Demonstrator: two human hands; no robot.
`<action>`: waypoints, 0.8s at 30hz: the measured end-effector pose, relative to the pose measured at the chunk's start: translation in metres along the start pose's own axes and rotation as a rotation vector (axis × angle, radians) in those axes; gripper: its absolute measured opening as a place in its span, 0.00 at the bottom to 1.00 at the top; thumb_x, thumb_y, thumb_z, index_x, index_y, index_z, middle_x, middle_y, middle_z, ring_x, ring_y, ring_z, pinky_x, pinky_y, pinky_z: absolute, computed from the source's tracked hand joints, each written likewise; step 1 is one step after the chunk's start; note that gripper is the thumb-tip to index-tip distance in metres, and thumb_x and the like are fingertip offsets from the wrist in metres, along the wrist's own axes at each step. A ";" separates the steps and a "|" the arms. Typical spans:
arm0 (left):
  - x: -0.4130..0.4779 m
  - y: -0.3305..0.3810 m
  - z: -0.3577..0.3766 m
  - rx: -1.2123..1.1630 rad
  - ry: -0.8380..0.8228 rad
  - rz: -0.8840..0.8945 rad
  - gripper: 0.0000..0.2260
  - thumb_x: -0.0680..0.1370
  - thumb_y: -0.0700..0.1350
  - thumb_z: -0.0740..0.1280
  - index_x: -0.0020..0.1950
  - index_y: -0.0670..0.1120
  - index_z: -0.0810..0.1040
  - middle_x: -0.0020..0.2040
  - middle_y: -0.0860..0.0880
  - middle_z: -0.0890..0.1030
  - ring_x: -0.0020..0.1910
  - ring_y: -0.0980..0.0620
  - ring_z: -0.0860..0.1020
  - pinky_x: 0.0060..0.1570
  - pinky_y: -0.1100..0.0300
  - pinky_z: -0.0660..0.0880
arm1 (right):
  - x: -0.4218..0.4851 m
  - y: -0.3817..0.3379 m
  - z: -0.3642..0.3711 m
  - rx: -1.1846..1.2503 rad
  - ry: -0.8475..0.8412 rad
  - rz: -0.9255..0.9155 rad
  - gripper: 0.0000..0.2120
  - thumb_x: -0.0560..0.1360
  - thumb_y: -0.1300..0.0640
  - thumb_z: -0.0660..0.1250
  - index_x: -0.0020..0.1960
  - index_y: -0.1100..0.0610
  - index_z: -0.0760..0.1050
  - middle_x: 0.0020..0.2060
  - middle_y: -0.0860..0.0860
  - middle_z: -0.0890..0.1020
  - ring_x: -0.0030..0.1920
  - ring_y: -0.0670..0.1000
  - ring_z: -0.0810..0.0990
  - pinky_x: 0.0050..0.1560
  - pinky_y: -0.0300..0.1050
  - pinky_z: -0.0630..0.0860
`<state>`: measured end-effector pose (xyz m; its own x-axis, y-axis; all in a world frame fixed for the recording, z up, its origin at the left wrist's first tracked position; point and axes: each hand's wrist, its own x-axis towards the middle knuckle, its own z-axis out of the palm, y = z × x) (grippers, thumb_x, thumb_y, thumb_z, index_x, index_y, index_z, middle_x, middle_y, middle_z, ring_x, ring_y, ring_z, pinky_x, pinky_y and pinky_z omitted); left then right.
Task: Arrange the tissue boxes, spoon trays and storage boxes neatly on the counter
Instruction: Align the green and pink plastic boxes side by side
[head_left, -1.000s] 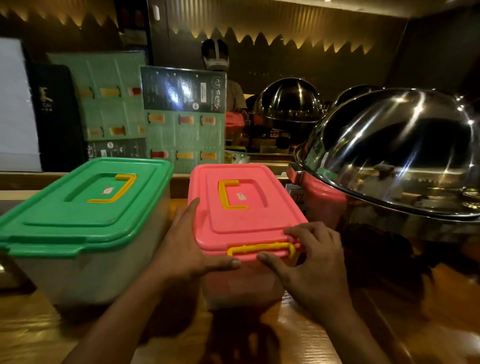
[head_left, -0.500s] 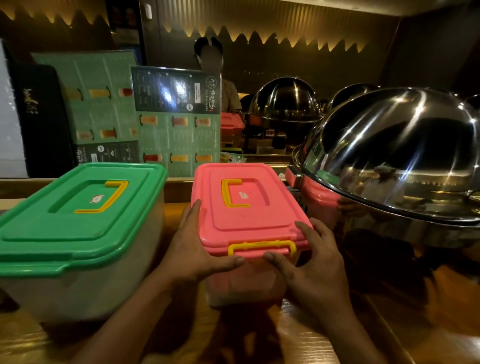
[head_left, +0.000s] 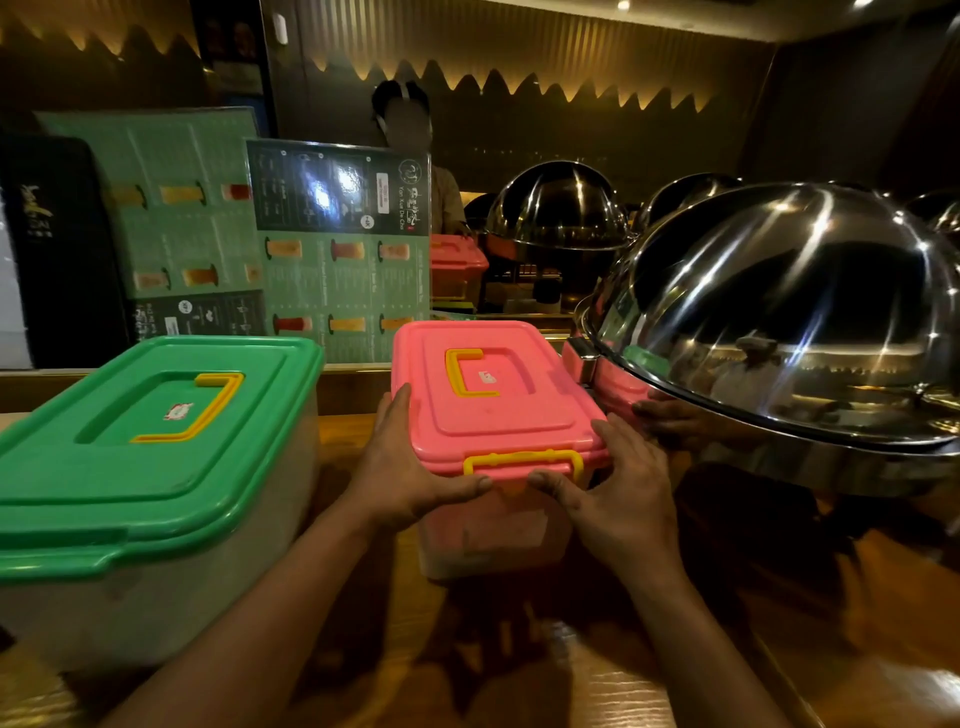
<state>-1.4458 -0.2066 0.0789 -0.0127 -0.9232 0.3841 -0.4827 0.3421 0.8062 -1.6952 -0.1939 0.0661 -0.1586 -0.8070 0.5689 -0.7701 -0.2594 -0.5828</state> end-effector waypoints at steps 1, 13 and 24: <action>0.001 0.001 0.001 -0.007 0.003 0.009 0.58 0.51 0.67 0.82 0.76 0.61 0.58 0.71 0.53 0.67 0.70 0.53 0.69 0.69 0.46 0.71 | 0.002 0.001 0.000 -0.015 -0.004 0.000 0.53 0.58 0.19 0.64 0.69 0.57 0.74 0.69 0.55 0.75 0.69 0.56 0.68 0.68 0.56 0.70; 0.008 0.006 0.000 0.037 0.013 -0.052 0.63 0.49 0.68 0.81 0.78 0.53 0.58 0.70 0.53 0.64 0.70 0.53 0.67 0.72 0.50 0.67 | 0.019 -0.002 0.004 -0.079 -0.076 0.011 0.52 0.59 0.23 0.67 0.71 0.58 0.72 0.71 0.57 0.73 0.70 0.60 0.67 0.69 0.57 0.68; -0.024 0.029 -0.023 0.037 -0.031 -0.038 0.54 0.63 0.57 0.83 0.78 0.57 0.51 0.70 0.61 0.63 0.70 0.59 0.63 0.67 0.59 0.66 | 0.011 -0.021 0.000 -0.249 -0.047 -0.101 0.38 0.68 0.31 0.68 0.64 0.60 0.75 0.65 0.61 0.75 0.64 0.64 0.72 0.64 0.58 0.70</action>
<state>-1.4392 -0.1703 0.1031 -0.0206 -0.9405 0.3391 -0.5152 0.3006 0.8026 -1.6808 -0.1969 0.0848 -0.0489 -0.8091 0.5856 -0.9097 -0.2060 -0.3606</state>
